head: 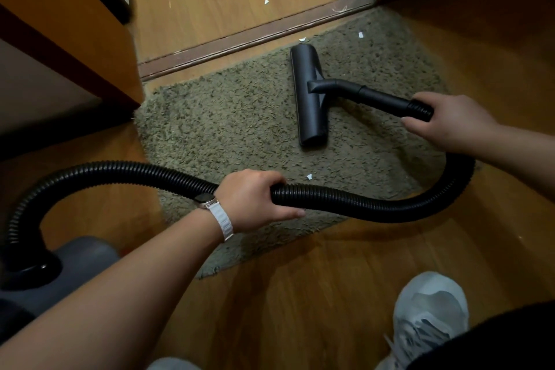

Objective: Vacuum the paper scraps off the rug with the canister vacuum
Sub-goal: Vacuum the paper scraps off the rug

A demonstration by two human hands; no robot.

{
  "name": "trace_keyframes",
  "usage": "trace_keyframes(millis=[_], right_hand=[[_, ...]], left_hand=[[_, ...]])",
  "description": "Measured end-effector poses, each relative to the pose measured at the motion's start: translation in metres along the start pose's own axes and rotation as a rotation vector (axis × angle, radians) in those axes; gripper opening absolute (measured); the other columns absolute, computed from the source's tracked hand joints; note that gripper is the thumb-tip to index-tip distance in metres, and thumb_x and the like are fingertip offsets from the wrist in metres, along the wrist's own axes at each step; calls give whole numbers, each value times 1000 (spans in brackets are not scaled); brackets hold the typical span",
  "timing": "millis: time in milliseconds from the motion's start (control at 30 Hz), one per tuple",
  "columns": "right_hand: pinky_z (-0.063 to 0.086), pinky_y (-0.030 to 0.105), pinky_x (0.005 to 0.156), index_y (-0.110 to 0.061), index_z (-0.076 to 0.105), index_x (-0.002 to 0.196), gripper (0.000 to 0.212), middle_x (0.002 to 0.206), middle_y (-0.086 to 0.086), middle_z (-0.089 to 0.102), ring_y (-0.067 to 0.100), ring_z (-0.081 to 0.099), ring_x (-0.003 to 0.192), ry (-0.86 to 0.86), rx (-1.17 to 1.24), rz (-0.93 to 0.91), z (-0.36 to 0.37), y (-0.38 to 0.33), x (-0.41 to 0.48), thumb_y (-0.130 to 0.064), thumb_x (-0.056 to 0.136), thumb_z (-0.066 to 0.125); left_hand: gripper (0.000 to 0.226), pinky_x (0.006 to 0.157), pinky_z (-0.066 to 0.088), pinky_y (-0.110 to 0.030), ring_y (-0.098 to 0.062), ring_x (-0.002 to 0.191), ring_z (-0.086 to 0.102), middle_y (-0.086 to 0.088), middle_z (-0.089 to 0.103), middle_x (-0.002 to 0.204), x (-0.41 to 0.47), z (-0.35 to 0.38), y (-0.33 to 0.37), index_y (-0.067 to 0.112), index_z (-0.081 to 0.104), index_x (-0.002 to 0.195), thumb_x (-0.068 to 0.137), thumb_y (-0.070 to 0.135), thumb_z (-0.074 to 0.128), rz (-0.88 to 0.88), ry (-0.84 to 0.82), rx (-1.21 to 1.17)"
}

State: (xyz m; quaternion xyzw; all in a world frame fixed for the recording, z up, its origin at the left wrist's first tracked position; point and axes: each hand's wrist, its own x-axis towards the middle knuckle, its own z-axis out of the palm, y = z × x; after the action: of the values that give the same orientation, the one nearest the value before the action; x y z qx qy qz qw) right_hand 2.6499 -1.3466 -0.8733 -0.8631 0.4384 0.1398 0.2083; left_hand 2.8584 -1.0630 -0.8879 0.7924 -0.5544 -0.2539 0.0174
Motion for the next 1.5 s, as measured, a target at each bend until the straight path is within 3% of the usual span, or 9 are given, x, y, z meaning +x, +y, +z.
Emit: trace_keyframes(millis=[200,367,800,1000,1233,1500], right_hand=[[43,32,50,-29,52,132,41,75,4,59,23,57,59,23,-86,-27,-4,-17,10,-47,95,58],[43,32,50,-31,56,123,34,72,4,59,23,56,58,52,-39,-57,1,-13,11,-48,93,59],[40,31,50,-28,57,125,34,77,6,58,24,55,61,100,84,11,-11,-2,0,-43,95,60],[50,40,57,-29,57,126,36,82,7,59,30,59,65,126,92,86,-19,8,-1,-44,94,60],[39,31,50,-29,60,120,29,76,9,61,27,56,58,42,62,41,-15,1,-9,-41,94,61],[30,28,47,-33,50,142,55,70,-7,54,9,46,54,-73,-72,-78,-11,-18,-22,-44,91,66]], left_hand=[[63,63,53,-28,-6,63,57,14,59,67,-1,0,-4,33,64,99,68,86,51,5,12,2],[64,63,54,-29,-5,63,58,13,60,67,1,0,-5,32,64,97,68,86,49,10,2,11],[62,63,53,-29,-9,65,59,12,60,67,0,-1,-2,30,64,92,67,85,53,11,40,5],[51,52,41,-24,-4,58,53,13,53,60,-2,-7,3,34,50,79,68,84,54,8,43,-32],[52,59,47,-25,-5,60,52,16,51,61,-4,-5,3,34,54,83,68,83,54,21,48,4],[57,62,50,-29,-9,68,58,14,55,67,-2,0,-1,34,60,93,68,85,51,57,3,54]])
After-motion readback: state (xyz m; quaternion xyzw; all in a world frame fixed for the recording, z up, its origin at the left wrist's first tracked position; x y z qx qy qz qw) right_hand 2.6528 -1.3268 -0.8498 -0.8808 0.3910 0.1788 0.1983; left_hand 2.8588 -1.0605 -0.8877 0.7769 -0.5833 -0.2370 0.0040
